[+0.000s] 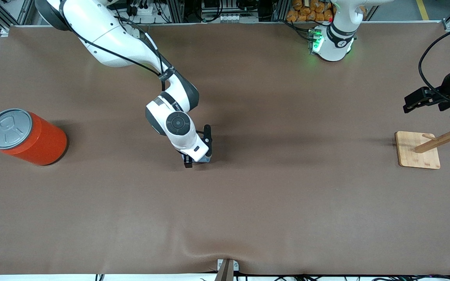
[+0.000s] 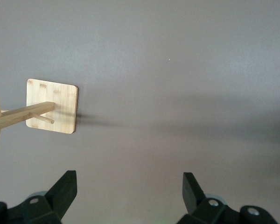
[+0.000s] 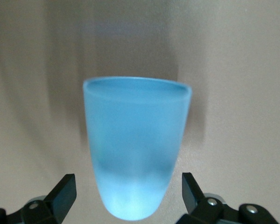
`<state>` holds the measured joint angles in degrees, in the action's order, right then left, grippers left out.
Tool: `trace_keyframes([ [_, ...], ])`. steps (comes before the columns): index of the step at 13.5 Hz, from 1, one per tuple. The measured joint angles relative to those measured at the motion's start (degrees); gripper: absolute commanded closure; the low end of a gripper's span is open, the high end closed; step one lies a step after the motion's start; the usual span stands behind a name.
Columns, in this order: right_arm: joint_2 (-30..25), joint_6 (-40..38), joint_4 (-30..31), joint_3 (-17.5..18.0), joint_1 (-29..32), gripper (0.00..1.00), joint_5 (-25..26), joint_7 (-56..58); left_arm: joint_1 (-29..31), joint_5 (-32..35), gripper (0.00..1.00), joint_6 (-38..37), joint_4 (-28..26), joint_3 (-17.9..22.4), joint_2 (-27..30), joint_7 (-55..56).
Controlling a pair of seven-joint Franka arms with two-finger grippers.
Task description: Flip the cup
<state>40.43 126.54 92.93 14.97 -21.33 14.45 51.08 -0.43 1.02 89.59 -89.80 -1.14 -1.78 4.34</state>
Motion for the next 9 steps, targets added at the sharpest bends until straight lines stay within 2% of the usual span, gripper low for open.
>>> trace_keyframes([
  [6, -0.51, -1.65, -0.50, -0.51, 0.95, 0.00, -0.11, -0.03, -0.03, 0.00, 0.00, 0.00, 0.00, -0.05, -0.03, 0.00],
  [9, -2.24, -2.97, -0.82, -0.53, 2.66, 0.00, -2.82, -0.15, -0.24, -2.36, 0.00, 0.00, -0.02, -0.29, -0.31, 0.00],
])
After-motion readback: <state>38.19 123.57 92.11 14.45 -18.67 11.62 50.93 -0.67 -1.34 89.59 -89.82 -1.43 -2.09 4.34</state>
